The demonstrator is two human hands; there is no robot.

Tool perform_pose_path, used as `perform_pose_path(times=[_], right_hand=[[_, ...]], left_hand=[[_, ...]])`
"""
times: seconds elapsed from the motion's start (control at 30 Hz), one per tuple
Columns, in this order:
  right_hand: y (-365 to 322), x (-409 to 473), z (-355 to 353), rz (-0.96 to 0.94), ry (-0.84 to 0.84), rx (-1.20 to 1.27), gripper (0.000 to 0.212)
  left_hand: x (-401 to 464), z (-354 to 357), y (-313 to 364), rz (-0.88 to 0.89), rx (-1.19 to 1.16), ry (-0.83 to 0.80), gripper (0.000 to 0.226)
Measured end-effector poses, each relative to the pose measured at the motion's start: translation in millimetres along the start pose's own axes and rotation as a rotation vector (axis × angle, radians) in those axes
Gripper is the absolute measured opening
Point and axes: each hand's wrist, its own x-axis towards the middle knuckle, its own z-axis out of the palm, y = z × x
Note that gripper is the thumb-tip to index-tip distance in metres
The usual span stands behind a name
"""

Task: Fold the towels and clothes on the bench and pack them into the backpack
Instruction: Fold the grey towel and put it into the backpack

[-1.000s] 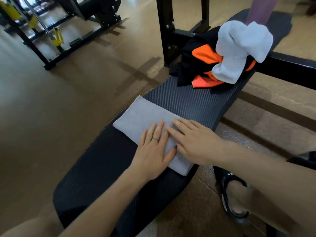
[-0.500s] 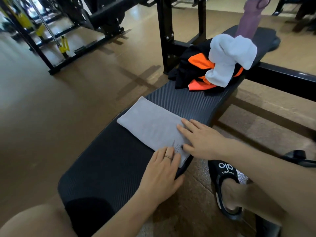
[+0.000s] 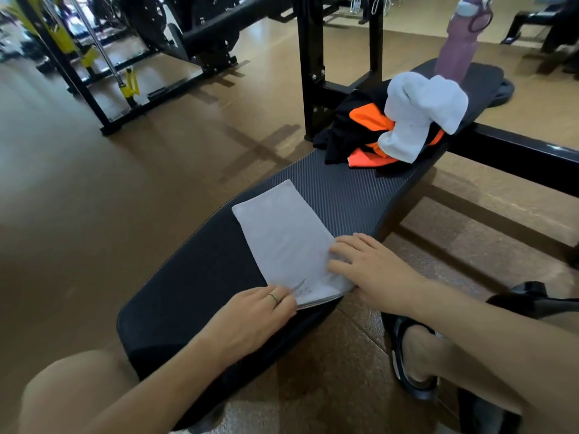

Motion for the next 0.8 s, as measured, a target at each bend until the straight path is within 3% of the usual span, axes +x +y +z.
perform_pose_path(times=[0.1, 0.23, 0.33, 0.5, 0.67, 0.8], right_hand=[[-4, -3, 2, -0.087, 0.062, 0.12, 0.025], [-5, 3, -3, 0.028, 0.114, 0.385, 0.025], [-4, 7, -14, 0.111, 0.122, 0.522, 0.012], [4, 18, -17, 0.233, 0.134, 0.714, 0.011], [9, 34, -12, 0.337, 0.148, 0.76, 0.022], [11, 46, -10, 0.403, 0.131, 0.614, 0.029]], left_hand=[[-7, -6, -5, -0.142, -0.061, 0.022, 0.038], [-13, -12, -9, -0.286, -0.246, -0.086, 0.044], [-14, -10, -4, -0.369, -0.353, -0.114, 0.047], [-9, -3, -7, -0.634, -0.641, 0.055, 0.008], [-2, 5, -15, -0.867, -0.958, 0.15, 0.012], [8, 11, -22, -1.013, -1.062, 0.185, 0.017]])
